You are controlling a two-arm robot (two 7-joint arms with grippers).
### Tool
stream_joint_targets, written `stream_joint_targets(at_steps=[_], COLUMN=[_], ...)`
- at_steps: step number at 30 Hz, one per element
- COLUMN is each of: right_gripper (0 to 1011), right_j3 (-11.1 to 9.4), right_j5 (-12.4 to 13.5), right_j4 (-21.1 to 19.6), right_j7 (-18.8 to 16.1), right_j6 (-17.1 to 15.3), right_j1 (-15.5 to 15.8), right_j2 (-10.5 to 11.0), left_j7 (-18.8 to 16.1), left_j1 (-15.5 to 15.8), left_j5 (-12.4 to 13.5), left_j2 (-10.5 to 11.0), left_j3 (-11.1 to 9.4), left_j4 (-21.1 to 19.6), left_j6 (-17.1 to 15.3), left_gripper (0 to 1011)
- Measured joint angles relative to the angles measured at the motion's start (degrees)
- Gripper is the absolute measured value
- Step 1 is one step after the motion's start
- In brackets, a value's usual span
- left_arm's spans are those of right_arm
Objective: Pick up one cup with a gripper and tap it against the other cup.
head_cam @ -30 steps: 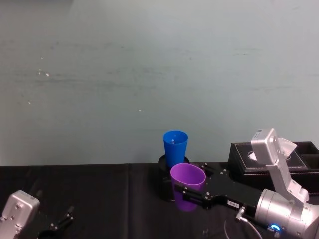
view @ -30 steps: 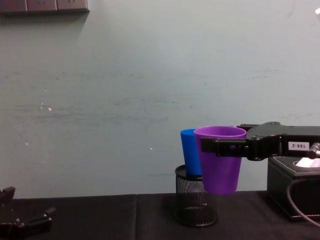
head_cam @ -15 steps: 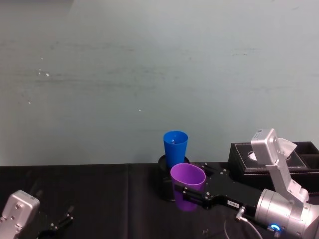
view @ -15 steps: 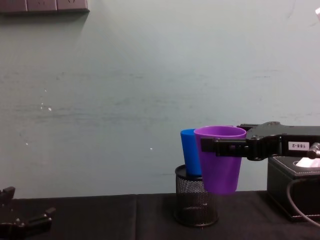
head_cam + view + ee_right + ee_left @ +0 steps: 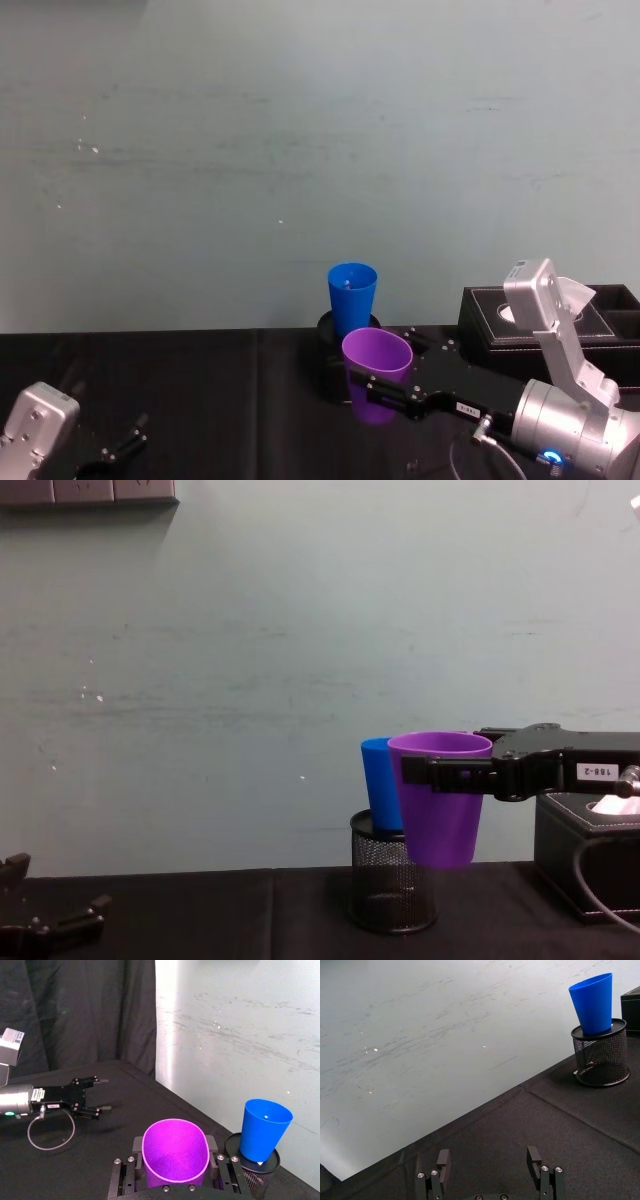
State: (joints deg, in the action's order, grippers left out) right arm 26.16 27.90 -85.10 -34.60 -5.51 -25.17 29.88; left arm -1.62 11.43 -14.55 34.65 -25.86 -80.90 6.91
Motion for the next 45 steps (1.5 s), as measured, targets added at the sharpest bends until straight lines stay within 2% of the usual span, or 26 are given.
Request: stream_joint_targets(at_steps=[45], right_gripper=[726], right_j3=[0.0], right_j5=[0.0], right_j4=[0.0], right_j7=[0.0], right_j6=[0.0], right_j1=[0.0], right_j2=[0.0], left_j7=[0.0], left_j1=[0.0], left_j5=[0.0], left_j2=[0.0], left_j3=[0.0], left_j4=[0.0], left_j6=[0.0], left_gripper=[1000])
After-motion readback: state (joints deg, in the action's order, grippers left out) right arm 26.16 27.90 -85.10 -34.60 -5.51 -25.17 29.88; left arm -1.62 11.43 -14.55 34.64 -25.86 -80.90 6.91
